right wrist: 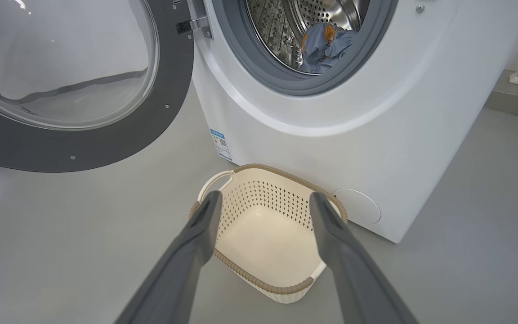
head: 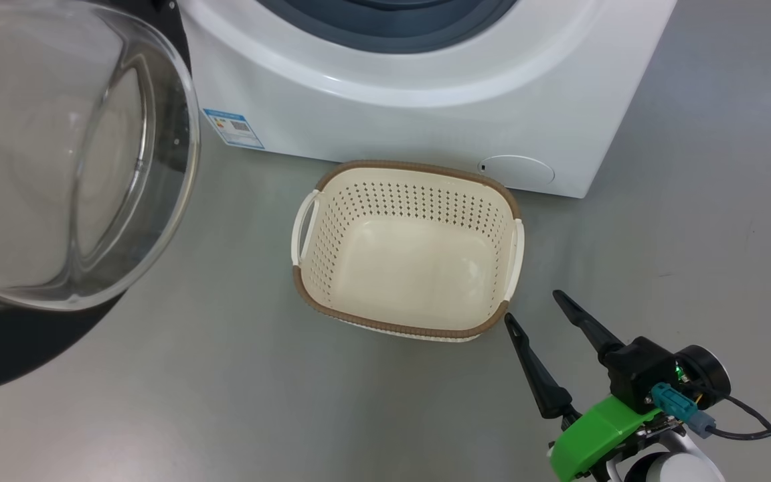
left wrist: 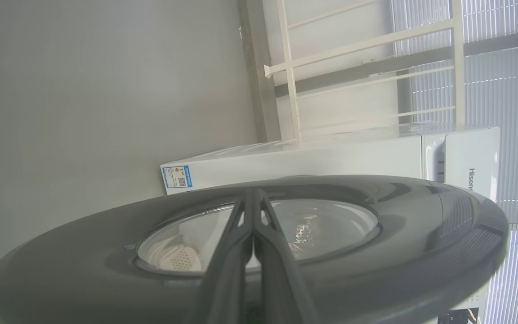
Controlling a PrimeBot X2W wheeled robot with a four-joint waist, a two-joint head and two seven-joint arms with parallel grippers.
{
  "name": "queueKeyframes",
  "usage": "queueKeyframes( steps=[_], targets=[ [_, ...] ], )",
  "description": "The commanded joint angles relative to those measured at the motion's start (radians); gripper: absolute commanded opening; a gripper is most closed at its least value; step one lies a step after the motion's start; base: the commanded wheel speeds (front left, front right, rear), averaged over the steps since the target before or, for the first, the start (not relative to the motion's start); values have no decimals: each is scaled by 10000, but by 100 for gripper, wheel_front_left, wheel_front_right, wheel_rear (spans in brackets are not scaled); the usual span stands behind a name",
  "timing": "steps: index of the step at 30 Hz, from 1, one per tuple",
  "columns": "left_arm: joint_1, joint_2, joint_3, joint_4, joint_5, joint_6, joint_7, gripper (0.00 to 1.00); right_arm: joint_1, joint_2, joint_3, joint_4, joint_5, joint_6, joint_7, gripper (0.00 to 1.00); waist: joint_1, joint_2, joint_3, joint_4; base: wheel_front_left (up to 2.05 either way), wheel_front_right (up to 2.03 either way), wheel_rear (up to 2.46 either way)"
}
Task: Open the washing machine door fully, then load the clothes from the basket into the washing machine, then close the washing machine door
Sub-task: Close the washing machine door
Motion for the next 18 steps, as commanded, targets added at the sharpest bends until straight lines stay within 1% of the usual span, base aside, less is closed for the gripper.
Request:
queueKeyframes(
  steps=[1,13,18],
  targets=[
    [329,442,-2,-415,-170,-59,343,0,-242,116,251,-217,-11,16,-125,100,0,0,-44,25,0,0,0],
    [1451,-336,-195,-2134,-568,-72,1777,0,-253,170,258,-52,47,16,-251,100,0,0,-257,4,0,0,0],
    [1961,-867,-444,-3042,-634,-134,2219,0,-232,185,226,-6,81,16,-291,100,0,0,-346,-15,0,0,0]
  ],
)
